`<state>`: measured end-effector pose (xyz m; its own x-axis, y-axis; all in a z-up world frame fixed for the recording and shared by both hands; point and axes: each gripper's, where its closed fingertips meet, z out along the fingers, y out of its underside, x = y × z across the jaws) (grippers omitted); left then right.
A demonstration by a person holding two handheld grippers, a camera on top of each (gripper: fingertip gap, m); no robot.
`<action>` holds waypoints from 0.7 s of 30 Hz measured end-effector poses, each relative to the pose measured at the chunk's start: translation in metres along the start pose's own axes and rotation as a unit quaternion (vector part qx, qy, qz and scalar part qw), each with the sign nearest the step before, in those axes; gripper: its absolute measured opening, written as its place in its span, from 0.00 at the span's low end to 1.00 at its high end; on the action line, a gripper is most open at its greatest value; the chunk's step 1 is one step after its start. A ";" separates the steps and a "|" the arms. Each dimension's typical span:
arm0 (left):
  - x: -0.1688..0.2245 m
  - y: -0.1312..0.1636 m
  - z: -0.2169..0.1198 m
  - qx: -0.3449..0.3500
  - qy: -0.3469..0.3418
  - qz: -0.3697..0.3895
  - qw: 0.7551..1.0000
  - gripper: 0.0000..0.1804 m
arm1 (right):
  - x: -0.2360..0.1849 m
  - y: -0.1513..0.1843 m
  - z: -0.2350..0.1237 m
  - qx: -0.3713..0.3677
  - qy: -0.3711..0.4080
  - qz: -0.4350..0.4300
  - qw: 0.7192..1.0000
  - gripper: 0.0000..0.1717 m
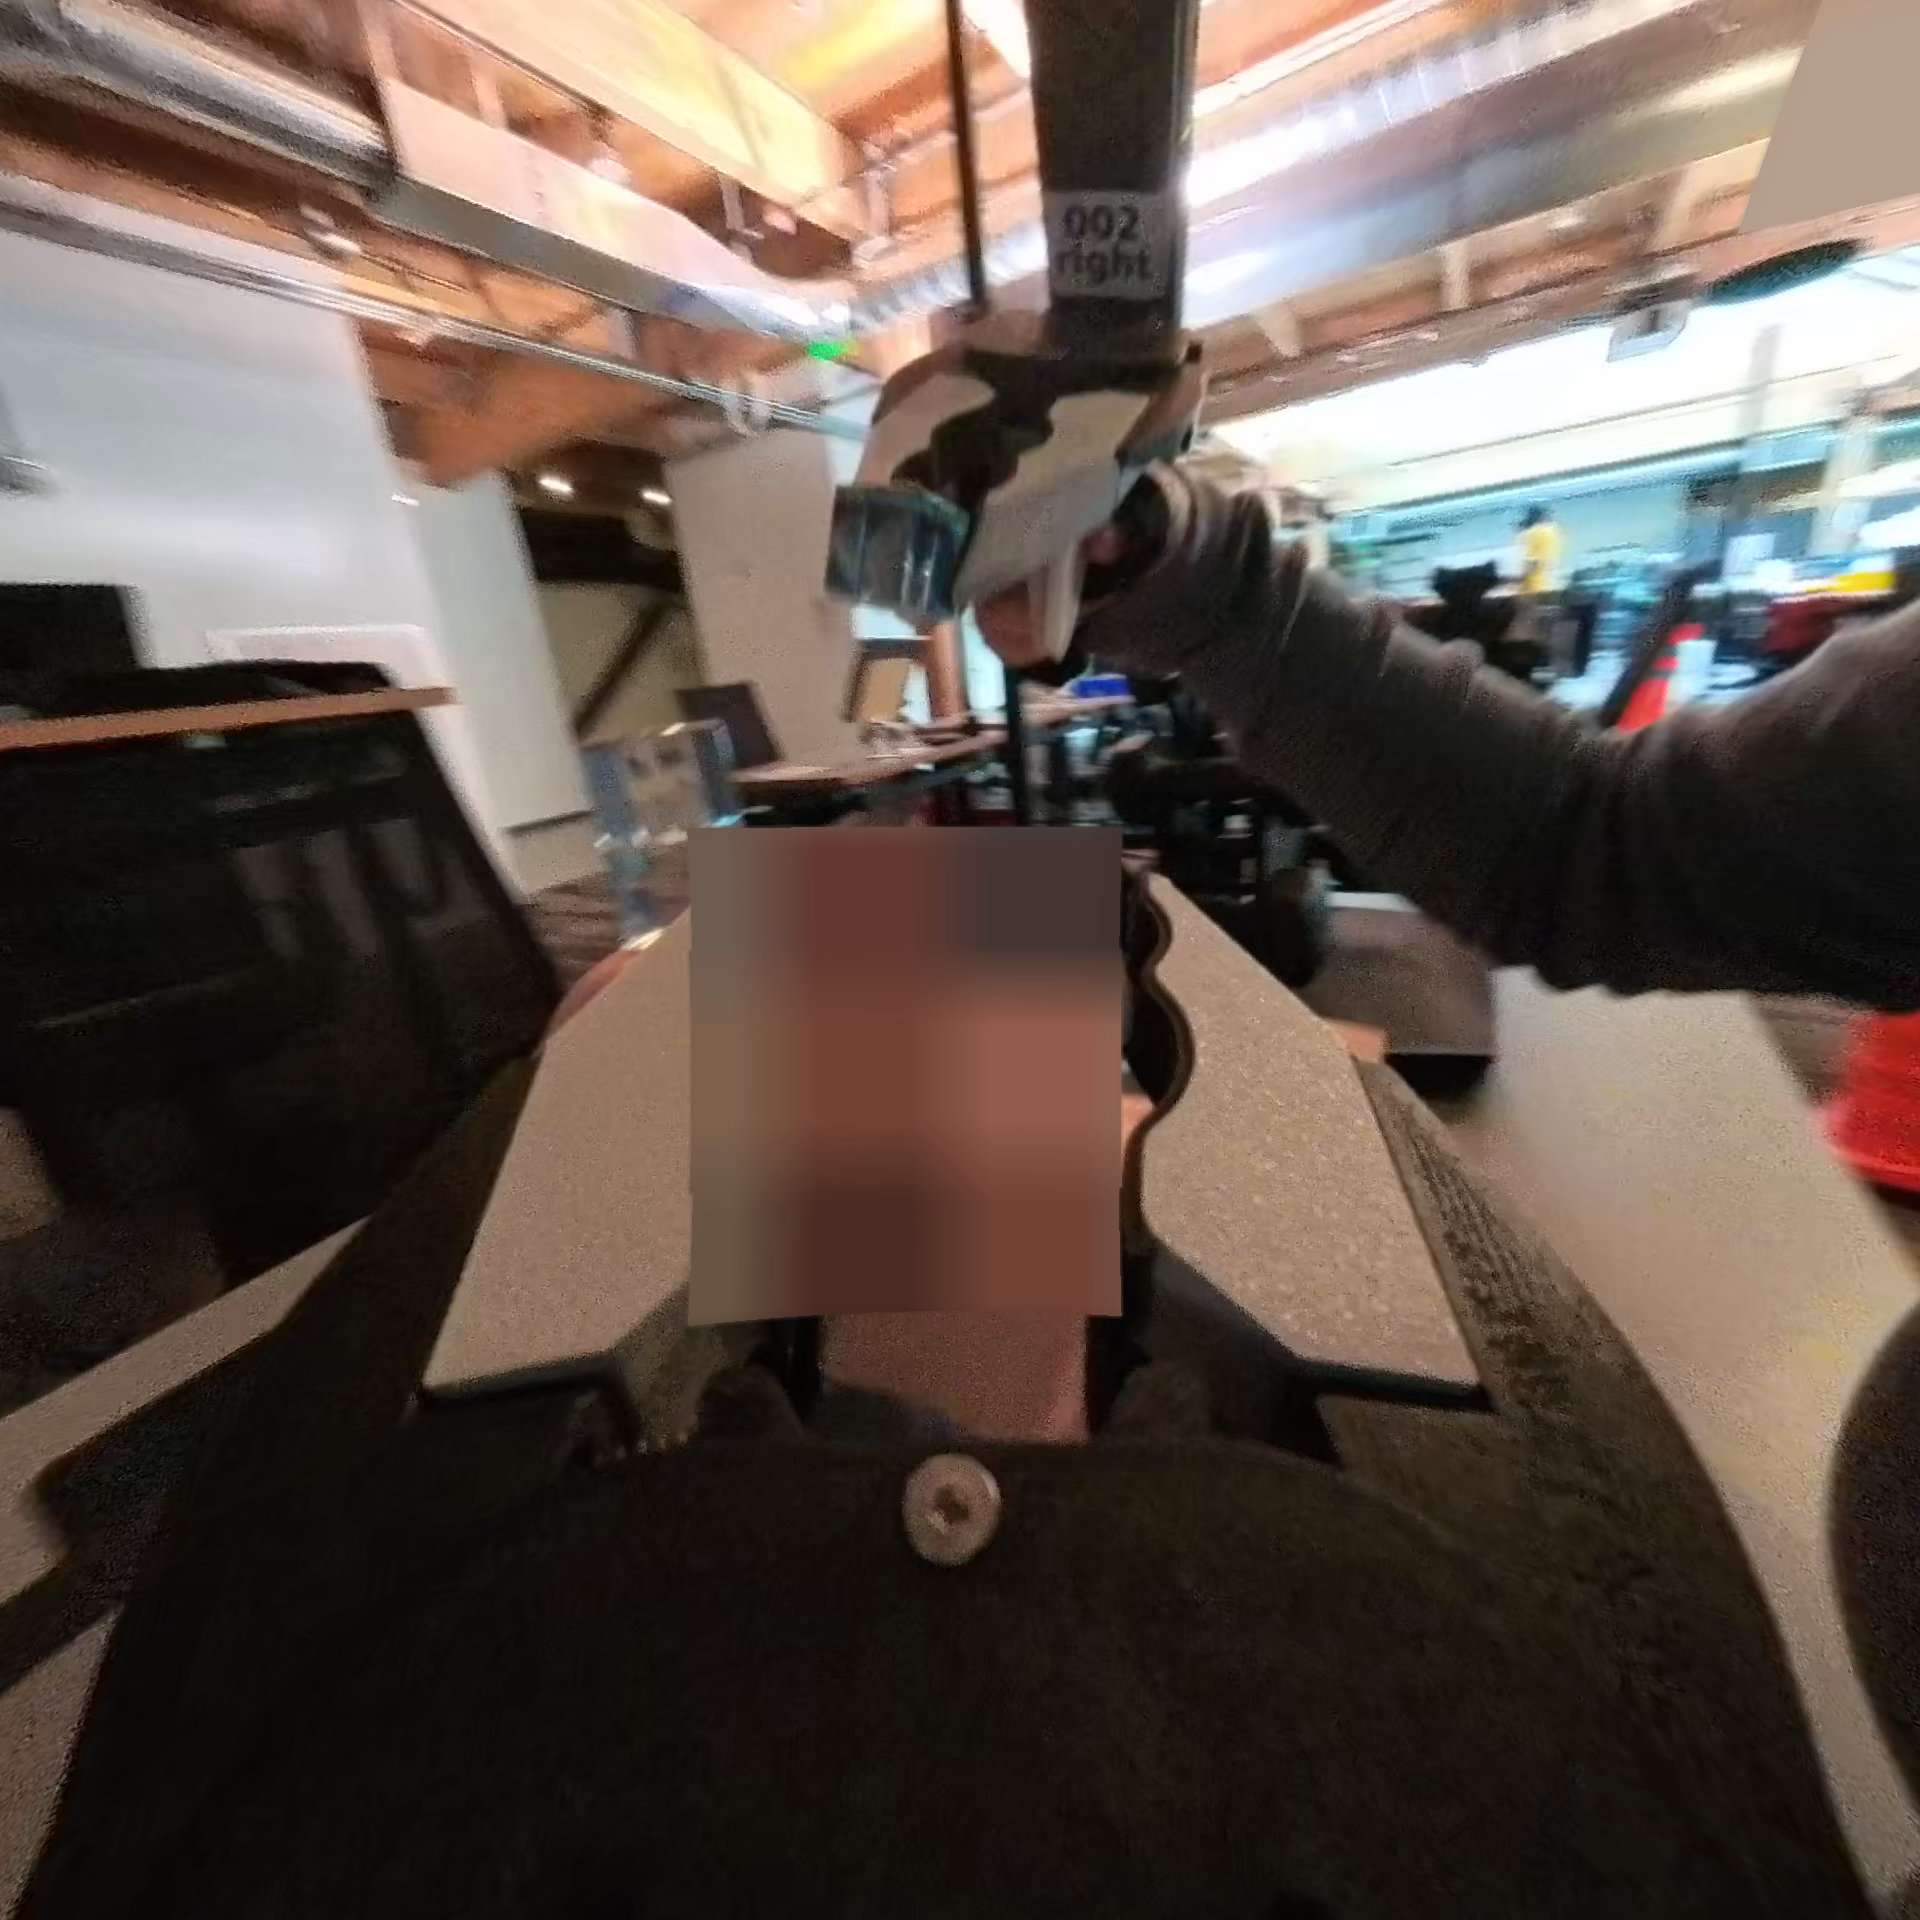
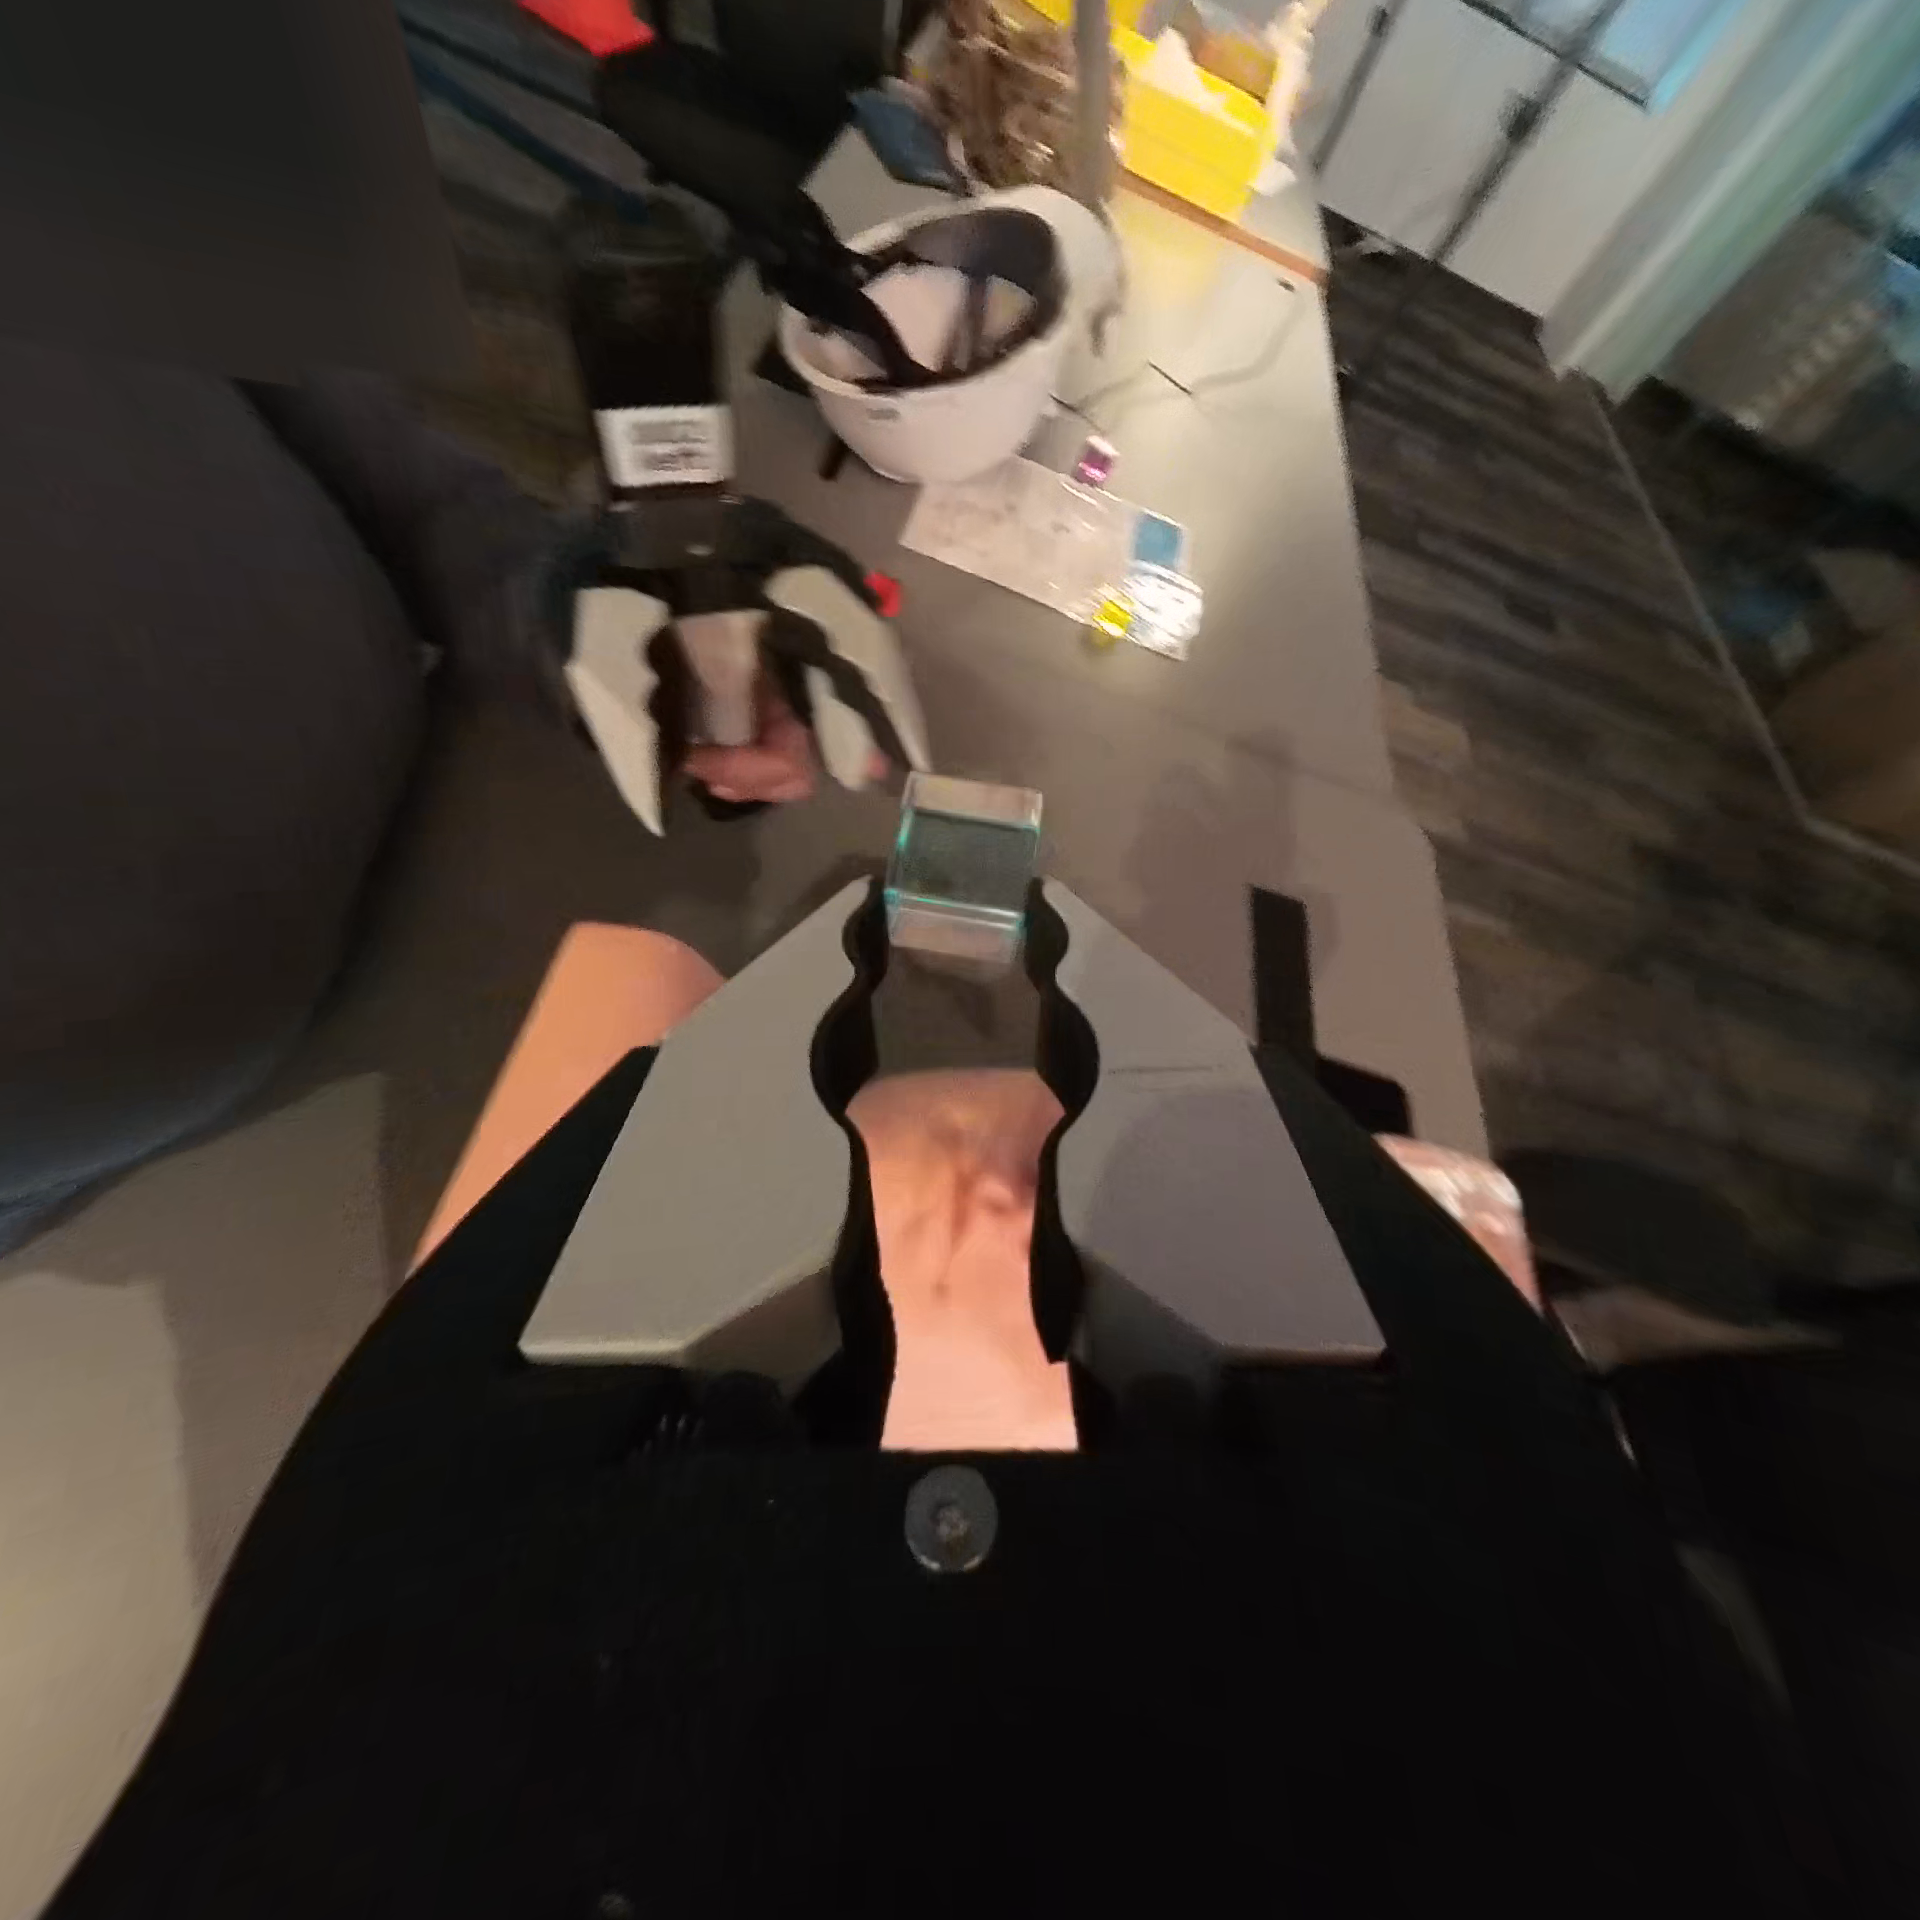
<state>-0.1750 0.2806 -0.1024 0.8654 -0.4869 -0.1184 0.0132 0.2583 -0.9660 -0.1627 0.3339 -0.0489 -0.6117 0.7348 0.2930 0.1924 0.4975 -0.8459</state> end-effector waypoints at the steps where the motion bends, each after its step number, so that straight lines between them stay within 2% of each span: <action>1: 0.005 -0.012 0.010 0.004 0.036 -0.013 0.999 0.38 | -0.011 -0.006 0.006 0.005 -0.017 -0.010 1.000 0.14; 3: 0.010 -0.032 0.023 0.026 0.085 -0.032 0.996 0.34 | -0.029 -0.011 0.016 0.000 -0.045 -0.027 0.999 0.15; 5: 0.009 -0.044 0.026 0.048 0.100 -0.031 0.993 0.28 | -0.038 -0.010 0.022 -0.022 -0.052 -0.042 0.998 0.15; 10: 0.020 -0.044 0.022 0.054 0.120 0.014 0.991 0.13 | -0.051 -0.009 0.026 -0.040 -0.065 -0.058 0.995 0.14; 14: 0.024 -0.043 0.020 0.055 0.122 0.021 0.991 0.13 | -0.056 -0.009 0.028 -0.028 -0.077 -0.049 0.995 0.14; 16: 0.029 -0.040 0.021 0.045 0.133 0.020 0.990 0.21 | -0.059 -0.010 0.030 -0.021 -0.084 -0.046 0.995 0.14; 18: 0.030 -0.037 0.022 0.040 0.129 0.026 0.990 0.15 | -0.063 -0.009 0.031 -0.018 -0.089 -0.046 0.995 0.15; 21: 0.029 -0.041 0.020 0.055 0.125 0.029 0.990 0.13 | -0.060 -0.012 0.031 -0.003 -0.073 -0.038 0.997 0.14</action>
<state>-0.1407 0.2729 -0.0613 0.7150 -0.6565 -0.2404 0.0324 0.3746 -0.9266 -0.1519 0.2695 -0.0706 -0.7305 0.6192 0.2880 0.1453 0.5530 -0.8204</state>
